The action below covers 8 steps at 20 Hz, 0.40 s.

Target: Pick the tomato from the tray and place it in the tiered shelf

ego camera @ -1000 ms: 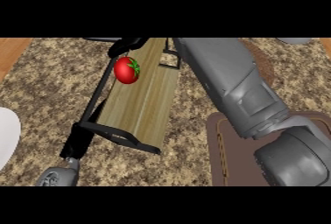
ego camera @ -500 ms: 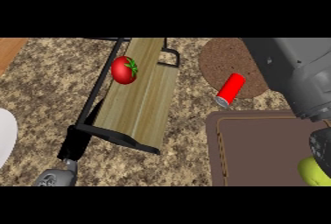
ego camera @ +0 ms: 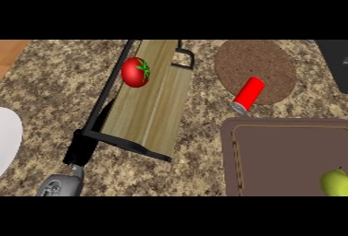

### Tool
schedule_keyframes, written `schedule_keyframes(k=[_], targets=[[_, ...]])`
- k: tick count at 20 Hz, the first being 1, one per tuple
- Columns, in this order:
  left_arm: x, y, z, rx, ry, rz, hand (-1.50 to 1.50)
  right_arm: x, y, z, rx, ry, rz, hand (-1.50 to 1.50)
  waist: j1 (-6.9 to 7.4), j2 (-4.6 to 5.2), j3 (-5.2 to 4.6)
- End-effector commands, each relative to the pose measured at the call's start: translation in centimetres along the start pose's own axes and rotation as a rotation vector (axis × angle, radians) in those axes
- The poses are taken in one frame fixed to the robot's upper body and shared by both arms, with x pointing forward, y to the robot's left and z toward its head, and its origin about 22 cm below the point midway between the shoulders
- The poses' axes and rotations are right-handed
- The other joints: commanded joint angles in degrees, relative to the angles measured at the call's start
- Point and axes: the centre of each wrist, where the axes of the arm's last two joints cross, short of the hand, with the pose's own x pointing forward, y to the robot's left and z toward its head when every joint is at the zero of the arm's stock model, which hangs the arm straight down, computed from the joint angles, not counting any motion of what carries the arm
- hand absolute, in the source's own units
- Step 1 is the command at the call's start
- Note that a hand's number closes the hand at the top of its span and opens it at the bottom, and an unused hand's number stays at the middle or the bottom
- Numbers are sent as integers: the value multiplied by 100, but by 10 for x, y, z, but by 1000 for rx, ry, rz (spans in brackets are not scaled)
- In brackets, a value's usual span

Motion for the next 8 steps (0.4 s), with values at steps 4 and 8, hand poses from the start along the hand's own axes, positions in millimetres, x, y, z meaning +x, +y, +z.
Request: schedule_keyframes(k=[4, 8], targets=[[2, -12, -4, -29, 14, 8, 0, 0, -37, 23, 56, -42, 53, -150, 122, 50, -1], [-3, -9, -2, -20, 22, -4, 0, -8, -45, 32, 63, -5, 115, -150, 171, 71, -4]])
